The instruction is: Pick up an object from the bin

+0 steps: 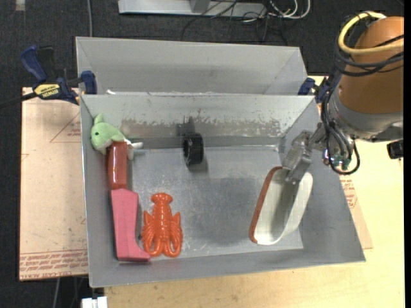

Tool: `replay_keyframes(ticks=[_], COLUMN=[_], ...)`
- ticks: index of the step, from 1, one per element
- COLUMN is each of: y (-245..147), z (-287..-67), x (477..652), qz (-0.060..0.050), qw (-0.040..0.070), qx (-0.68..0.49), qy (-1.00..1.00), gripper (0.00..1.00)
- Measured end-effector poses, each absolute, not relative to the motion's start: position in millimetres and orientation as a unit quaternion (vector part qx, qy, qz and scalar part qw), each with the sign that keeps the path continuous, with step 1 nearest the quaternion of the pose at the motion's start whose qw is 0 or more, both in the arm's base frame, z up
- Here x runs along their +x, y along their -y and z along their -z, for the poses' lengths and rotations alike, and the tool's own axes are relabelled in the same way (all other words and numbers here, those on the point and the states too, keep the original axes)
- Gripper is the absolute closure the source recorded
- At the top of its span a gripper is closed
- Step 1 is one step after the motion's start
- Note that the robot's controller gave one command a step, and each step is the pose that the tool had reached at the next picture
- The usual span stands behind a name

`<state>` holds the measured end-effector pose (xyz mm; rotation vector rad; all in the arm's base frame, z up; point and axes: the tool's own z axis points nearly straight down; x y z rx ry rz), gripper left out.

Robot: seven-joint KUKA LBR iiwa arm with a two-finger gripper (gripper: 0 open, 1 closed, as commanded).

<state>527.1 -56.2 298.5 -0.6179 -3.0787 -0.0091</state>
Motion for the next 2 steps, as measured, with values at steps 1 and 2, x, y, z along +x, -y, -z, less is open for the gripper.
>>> replay_keyframes(ticks=[1,2], y=[46,28], z=[-234,-174], x=[525.5,488.5], qz=[0.004,0.005], qw=[-0.004,-0.006], qx=[-0.187,-0.268], qy=[0.982,0.963], gripper=[1.0,1.0])
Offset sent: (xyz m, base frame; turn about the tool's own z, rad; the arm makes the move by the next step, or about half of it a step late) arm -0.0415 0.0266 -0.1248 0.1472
